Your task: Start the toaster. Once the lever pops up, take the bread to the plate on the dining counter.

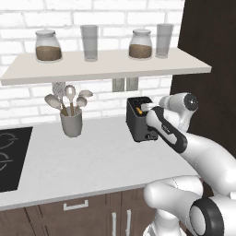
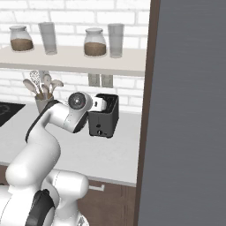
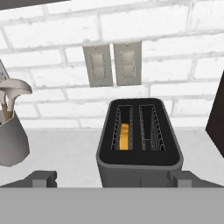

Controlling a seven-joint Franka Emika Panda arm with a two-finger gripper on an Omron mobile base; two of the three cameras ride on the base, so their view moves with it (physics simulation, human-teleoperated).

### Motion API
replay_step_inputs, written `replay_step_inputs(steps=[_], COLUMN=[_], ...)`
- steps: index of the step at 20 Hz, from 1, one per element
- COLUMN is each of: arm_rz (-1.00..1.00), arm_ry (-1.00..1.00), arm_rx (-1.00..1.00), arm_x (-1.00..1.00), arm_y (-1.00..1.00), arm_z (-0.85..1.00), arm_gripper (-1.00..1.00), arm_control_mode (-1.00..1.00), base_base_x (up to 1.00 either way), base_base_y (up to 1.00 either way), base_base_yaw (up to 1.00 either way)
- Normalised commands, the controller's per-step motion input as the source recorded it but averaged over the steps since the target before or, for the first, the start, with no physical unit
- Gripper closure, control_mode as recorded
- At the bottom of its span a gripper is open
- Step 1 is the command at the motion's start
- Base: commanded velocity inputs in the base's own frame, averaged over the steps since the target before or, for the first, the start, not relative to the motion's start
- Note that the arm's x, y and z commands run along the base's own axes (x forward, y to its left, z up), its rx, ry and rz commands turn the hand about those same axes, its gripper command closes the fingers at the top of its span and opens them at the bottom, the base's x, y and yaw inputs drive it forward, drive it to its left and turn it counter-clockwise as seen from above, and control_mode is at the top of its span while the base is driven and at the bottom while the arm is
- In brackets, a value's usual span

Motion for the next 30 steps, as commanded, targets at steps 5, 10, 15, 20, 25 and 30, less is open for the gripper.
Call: replay_step_inputs(steps=[5,10,15,20,25,30], arm_rz=[0.00,0.00,0.00,0.00,0.00,0.00], arm_ry=[0.00,0.00,0.00,0.00,0.00,0.00], arm_rx=[0.00,0.00,0.00,0.00,0.00,0.00], arm_x=[0.00,0.00,0.00,0.00,0.00,0.00], arm_y=[0.00,0.00,0.00,0.00,0.00,0.00], arm_z=[0.00,0.00,0.00,0.00,0.00,0.00], arm_gripper=[-1.00,-1.00,-1.00,-1.00,-1.00,-1.00], arm_control_mode=[-1.00,-1.00,-1.00,-1.00,-1.00,-1.00], base_base_x=[0.00,0.00,0.00,0.00,0.00,0.00], base_base_y=[0.00,0.00,0.00,0.00,0.00,0.00], base_base_yaw=[0.00,0.00,0.00,0.00,0.00,0.00])
